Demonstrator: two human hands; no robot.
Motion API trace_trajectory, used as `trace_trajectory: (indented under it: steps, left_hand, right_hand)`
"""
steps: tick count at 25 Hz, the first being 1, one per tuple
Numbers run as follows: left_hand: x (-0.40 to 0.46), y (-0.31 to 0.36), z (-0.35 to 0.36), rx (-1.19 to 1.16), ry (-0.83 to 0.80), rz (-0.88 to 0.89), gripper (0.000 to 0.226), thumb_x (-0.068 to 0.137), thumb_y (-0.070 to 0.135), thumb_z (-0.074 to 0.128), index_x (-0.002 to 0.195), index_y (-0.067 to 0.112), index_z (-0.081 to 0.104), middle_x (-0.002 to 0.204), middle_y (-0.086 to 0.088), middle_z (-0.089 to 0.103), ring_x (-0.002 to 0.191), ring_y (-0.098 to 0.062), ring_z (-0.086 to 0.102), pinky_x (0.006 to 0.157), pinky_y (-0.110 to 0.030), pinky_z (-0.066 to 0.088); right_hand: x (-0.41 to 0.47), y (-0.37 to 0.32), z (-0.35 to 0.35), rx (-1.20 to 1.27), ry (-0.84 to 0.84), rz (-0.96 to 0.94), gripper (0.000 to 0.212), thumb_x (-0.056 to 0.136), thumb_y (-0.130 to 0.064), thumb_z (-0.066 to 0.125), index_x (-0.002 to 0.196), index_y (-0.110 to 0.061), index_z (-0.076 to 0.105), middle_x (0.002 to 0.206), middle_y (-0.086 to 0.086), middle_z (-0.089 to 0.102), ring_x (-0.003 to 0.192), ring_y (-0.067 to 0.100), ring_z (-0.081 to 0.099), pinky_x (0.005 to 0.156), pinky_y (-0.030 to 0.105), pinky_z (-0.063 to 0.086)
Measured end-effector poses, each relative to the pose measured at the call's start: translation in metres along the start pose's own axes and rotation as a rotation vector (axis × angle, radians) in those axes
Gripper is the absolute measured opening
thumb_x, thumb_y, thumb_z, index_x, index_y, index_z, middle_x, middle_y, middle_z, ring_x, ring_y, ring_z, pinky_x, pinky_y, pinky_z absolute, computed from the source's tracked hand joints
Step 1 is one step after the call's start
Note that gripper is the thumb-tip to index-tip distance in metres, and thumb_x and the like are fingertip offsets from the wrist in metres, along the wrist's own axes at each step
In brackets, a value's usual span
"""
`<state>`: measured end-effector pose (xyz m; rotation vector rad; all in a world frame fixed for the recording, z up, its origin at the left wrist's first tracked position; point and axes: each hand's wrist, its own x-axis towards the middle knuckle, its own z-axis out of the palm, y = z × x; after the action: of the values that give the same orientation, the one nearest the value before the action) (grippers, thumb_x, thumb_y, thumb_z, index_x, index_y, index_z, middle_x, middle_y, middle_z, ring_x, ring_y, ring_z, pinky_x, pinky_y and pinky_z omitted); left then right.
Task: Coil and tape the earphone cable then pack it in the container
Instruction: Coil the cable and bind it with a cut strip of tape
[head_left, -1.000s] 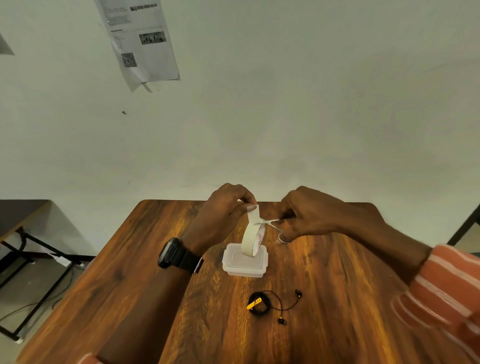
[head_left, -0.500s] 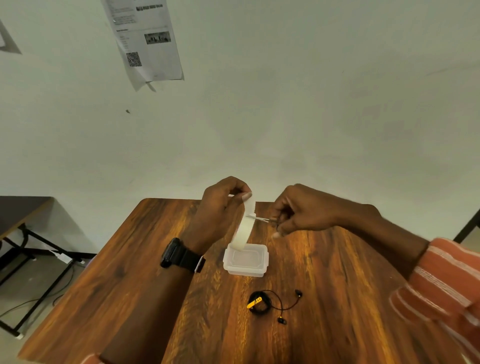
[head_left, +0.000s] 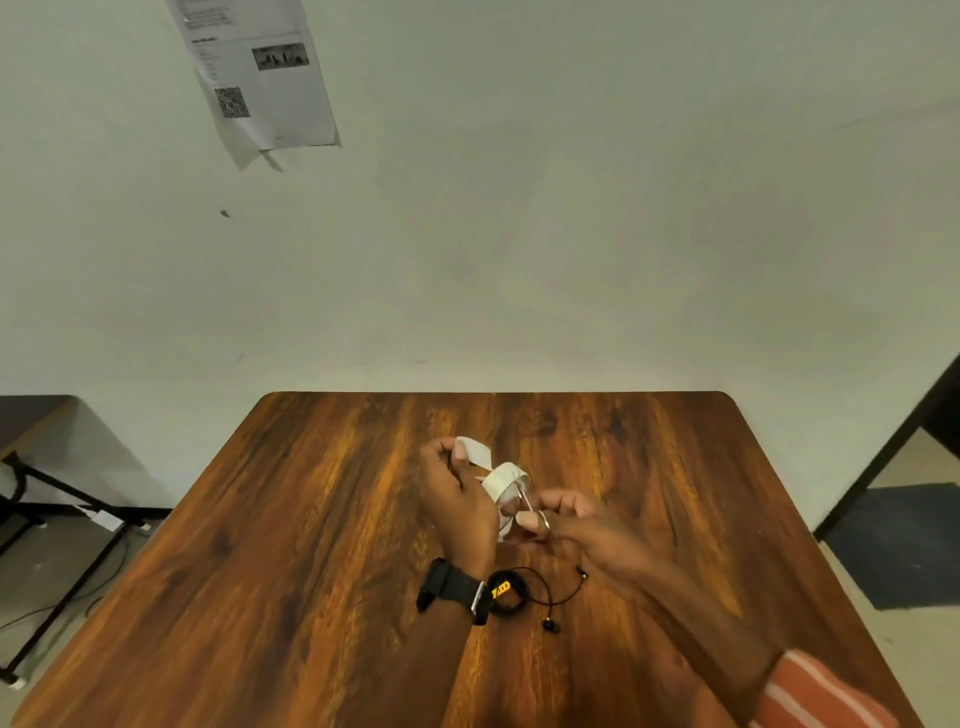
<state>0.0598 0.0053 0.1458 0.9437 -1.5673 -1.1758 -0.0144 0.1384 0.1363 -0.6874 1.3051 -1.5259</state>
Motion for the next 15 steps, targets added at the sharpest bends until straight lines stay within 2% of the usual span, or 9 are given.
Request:
trace_trajectory:
  steps: [2, 3, 4, 6, 7, 8, 10, 12, 15]
  left_hand:
    - [-0.005, -0.012, 0.001, 0.03, 0.012, 0.007, 0.011, 0.101, 0.014, 0.047, 0.097, 0.025, 0.049, 0.093, 0.002, 0.062, 0.086, -0.021, 0.064, 0.067, -0.035, 0.054]
    - [-0.008, -0.018, 0.0, 0.051, -0.002, 0.015, 0.011, 0.101, 0.014, 0.047, 0.098, 0.024, 0.048, 0.095, 0.002, 0.061, 0.088, -0.02, 0.063, 0.068, -0.033, 0.054]
    - [-0.01, -0.024, -0.002, 0.068, -0.024, 0.019, 0.011, 0.101, 0.013, 0.047, 0.1, 0.024, 0.048, 0.097, 0.002, 0.06, 0.09, -0.019, 0.063, 0.069, -0.031, 0.054]
    - [-0.015, -0.036, -0.006, 0.131, -0.075, 0.025, 0.012, 0.101, 0.011, 0.049, 0.102, 0.023, 0.049, 0.101, 0.004, 0.06, 0.093, -0.015, 0.062, 0.067, -0.021, 0.052]
    - [-0.019, -0.04, -0.008, 0.18, -0.093, 0.043, 0.012, 0.1, 0.01, 0.05, 0.103, 0.022, 0.05, 0.102, 0.005, 0.059, 0.093, -0.013, 0.06, 0.065, -0.015, 0.048]
    - [-0.024, -0.043, -0.01, 0.225, -0.111, 0.069, 0.012, 0.1, 0.008, 0.051, 0.104, 0.019, 0.051, 0.102, 0.006, 0.058, 0.093, -0.011, 0.059, 0.063, -0.009, 0.044]
    - [-0.036, -0.047, -0.01, 0.297, -0.144, 0.109, 0.012, 0.097, 0.004, 0.054, 0.104, 0.015, 0.054, 0.102, 0.008, 0.057, 0.092, -0.009, 0.058, 0.061, -0.005, 0.041]
    - [-0.046, -0.054, -0.008, 0.341, -0.187, 0.106, 0.013, 0.096, 0.003, 0.056, 0.103, 0.014, 0.056, 0.1, 0.009, 0.059, 0.089, -0.007, 0.059, 0.059, -0.003, 0.041]
    - [-0.057, -0.066, -0.008, 0.316, -0.258, 0.086, 0.017, 0.097, 0.005, 0.055, 0.103, 0.021, 0.053, 0.098, 0.01, 0.061, 0.088, -0.008, 0.063, 0.061, -0.01, 0.048]
  right_hand:
    - [-0.007, 0.036, -0.01, 0.343, 0.023, 0.057, 0.042, 0.087, -0.019, 0.07, 0.12, 0.006, 0.063, 0.11, 0.027, 0.066, 0.107, 0.036, 0.062, 0.094, 0.041, 0.054]
    - [-0.011, 0.056, -0.02, 0.403, 0.101, 0.084, 0.039, 0.089, -0.017, 0.069, 0.119, 0.007, 0.063, 0.107, 0.025, 0.068, 0.108, 0.037, 0.062, 0.091, 0.039, 0.056]
    - [-0.012, 0.076, -0.031, 0.29, 0.242, 0.111, 0.035, 0.086, -0.018, 0.073, 0.111, 0.006, 0.067, 0.099, 0.021, 0.07, 0.103, 0.036, 0.064, 0.085, 0.037, 0.057]
    - [-0.021, 0.113, -0.058, -0.28, 0.598, 0.195, 0.027, 0.072, -0.024, 0.084, 0.083, -0.002, 0.073, 0.076, 0.007, 0.072, 0.078, 0.024, 0.067, 0.069, 0.039, 0.056]
    - [-0.027, 0.129, -0.071, -0.527, 0.726, 0.249, 0.026, 0.069, -0.025, 0.087, 0.075, -0.006, 0.07, 0.068, 0.001, 0.069, 0.068, 0.018, 0.065, 0.064, 0.041, 0.054]
    - [-0.035, 0.141, -0.083, -0.71, 0.775, 0.299, 0.024, 0.07, -0.027, 0.086, 0.073, -0.011, 0.069, 0.067, -0.003, 0.067, 0.063, 0.013, 0.063, 0.062, 0.039, 0.052]
    - [-0.048, 0.15, -0.099, -0.959, 0.762, 0.419, 0.019, 0.077, -0.032, 0.079, 0.085, -0.018, 0.069, 0.079, -0.005, 0.068, 0.072, 0.009, 0.064, 0.061, 0.029, 0.05]
    - [-0.05, 0.152, -0.111, -1.126, 0.693, 0.597, 0.033, 0.077, -0.034, 0.077, 0.104, -0.017, 0.068, 0.098, 0.001, 0.071, 0.088, 0.016, 0.068, 0.068, 0.026, 0.05]
    - [-0.04, 0.149, -0.118, -1.165, 0.585, 0.751, 0.048, 0.071, -0.028, 0.082, 0.115, -0.016, 0.065, 0.107, 0.002, 0.07, 0.096, 0.021, 0.069, 0.072, 0.028, 0.053]
